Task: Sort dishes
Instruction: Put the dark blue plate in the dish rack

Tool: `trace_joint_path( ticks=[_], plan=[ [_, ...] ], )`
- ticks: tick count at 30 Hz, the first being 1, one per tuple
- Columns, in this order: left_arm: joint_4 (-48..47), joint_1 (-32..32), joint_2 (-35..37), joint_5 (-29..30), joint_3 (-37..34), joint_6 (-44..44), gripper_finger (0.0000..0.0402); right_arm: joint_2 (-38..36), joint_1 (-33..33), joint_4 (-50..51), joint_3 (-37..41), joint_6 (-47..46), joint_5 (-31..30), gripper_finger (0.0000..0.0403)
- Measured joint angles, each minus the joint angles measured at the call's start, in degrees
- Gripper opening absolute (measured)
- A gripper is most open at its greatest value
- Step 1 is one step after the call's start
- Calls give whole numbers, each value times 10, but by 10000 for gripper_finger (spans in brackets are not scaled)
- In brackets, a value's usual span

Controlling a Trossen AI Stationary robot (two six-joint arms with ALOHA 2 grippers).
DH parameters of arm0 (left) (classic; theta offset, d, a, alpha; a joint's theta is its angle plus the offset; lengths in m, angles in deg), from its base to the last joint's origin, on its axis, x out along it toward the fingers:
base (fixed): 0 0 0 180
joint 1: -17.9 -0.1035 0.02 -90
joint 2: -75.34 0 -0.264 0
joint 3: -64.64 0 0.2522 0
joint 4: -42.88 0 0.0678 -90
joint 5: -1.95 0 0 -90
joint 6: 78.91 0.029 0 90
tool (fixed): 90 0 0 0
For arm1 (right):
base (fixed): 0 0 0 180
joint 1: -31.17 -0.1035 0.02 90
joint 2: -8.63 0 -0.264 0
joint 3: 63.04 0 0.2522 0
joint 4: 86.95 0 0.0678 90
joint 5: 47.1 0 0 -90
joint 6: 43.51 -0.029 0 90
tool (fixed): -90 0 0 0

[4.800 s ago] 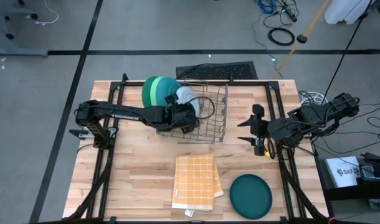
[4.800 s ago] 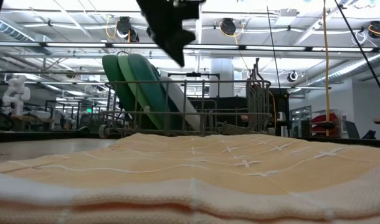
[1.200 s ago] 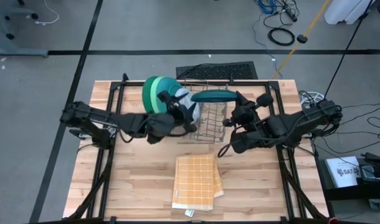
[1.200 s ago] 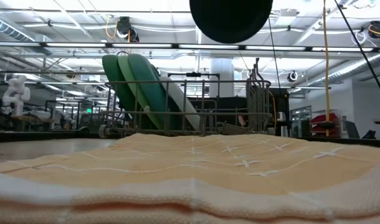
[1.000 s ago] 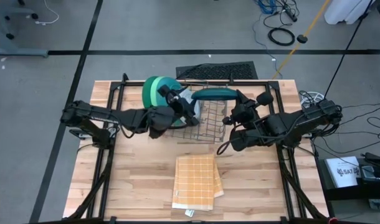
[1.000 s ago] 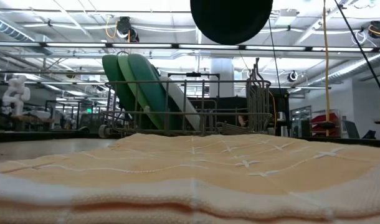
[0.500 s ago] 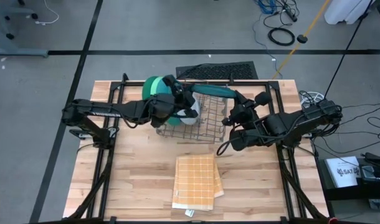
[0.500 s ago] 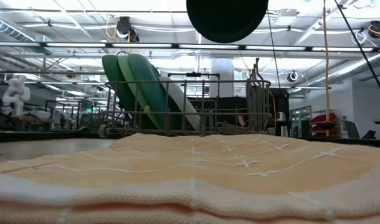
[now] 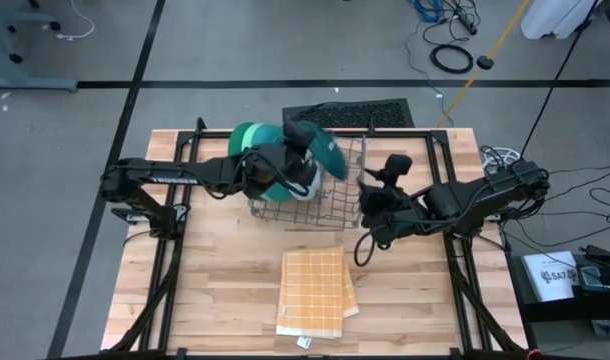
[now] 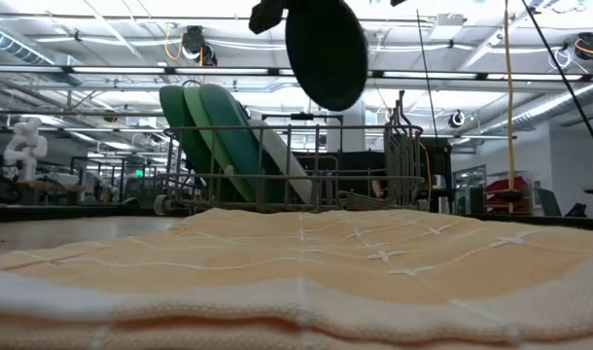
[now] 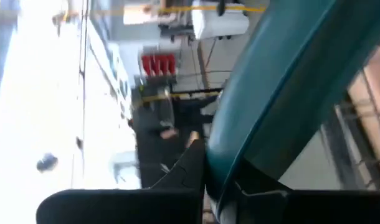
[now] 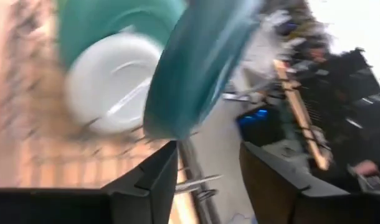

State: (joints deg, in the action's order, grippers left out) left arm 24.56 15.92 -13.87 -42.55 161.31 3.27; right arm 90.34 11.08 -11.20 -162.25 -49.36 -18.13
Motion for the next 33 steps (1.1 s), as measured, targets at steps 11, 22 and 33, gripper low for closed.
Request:
trace_joint_path(
  ticks=[11,22,33],
  plan=[
    [-28,-11,-5,-97,1,159,16,-13,-20,64,0,-15,70,174],
    [-139,-50,-38,-136,1,159,19,-65,-42,67,0,-33,72,167],
    [-102,-62,-68,-209,2,188,20,-85,-45,65,0,-41,71,167]
  ],
)
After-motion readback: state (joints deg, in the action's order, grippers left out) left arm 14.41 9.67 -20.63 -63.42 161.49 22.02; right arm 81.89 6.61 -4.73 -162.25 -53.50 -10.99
